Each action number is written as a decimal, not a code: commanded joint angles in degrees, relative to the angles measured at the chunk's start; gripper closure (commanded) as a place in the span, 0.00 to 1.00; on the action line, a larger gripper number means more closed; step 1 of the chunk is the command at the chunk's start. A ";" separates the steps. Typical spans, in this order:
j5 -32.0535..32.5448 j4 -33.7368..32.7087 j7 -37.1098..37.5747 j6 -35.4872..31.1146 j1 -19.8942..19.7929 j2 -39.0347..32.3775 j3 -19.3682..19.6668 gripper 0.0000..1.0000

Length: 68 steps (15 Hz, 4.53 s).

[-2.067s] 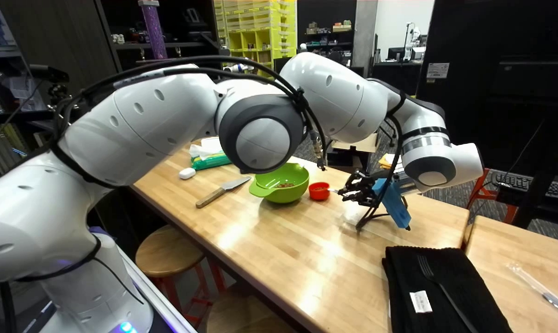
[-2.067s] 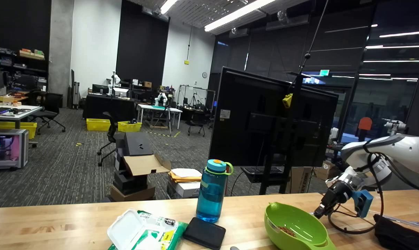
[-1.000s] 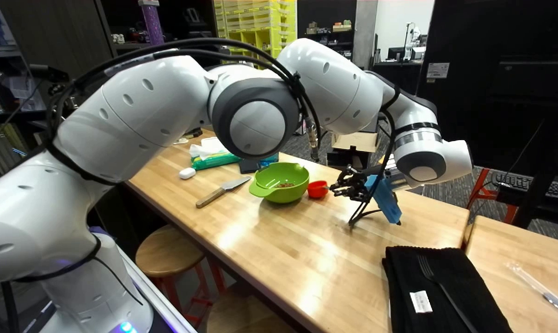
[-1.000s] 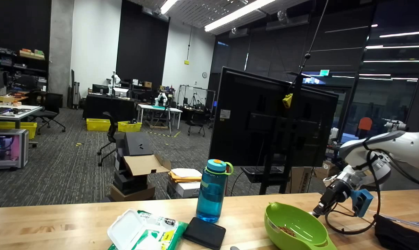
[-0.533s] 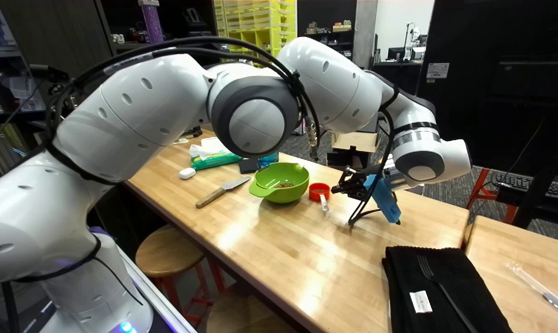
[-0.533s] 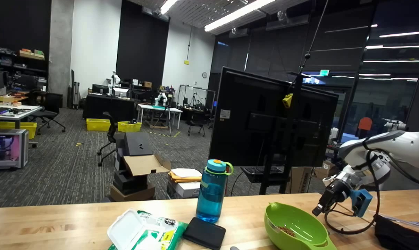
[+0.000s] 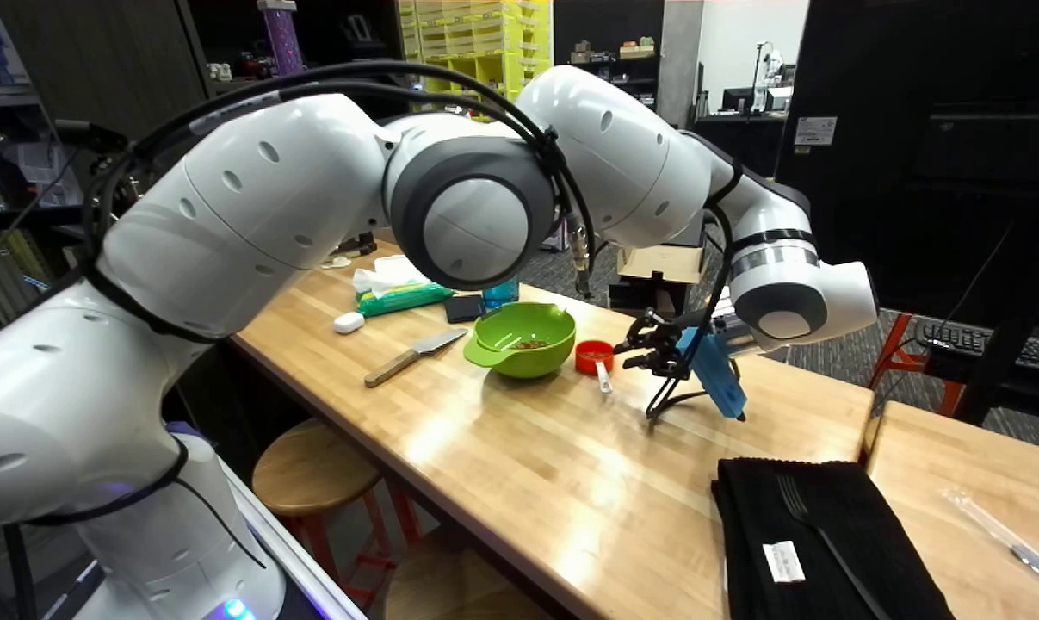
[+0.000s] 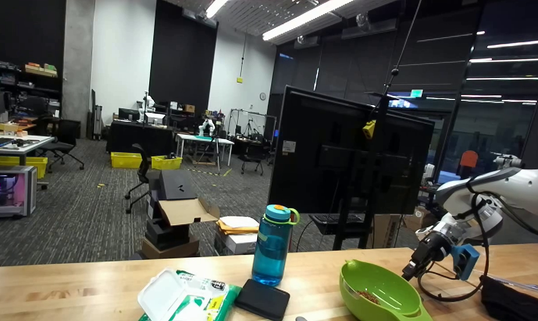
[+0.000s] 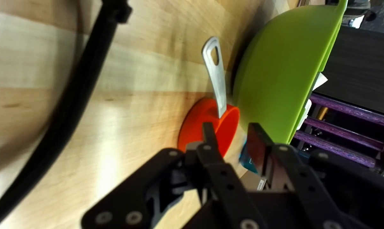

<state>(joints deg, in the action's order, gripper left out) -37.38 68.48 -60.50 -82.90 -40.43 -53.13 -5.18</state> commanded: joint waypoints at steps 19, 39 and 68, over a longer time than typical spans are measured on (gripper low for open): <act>3.56 6.37 -4.76 2.36 2.12 2.26 0.27 0.00; 3.16 7.29 -3.80 7.23 4.80 1.87 5.46 0.63; 2.92 9.72 -5.11 8.47 6.75 2.69 6.12 0.00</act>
<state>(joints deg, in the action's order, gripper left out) -34.91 75.32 -64.61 -73.79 -34.80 -51.75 0.20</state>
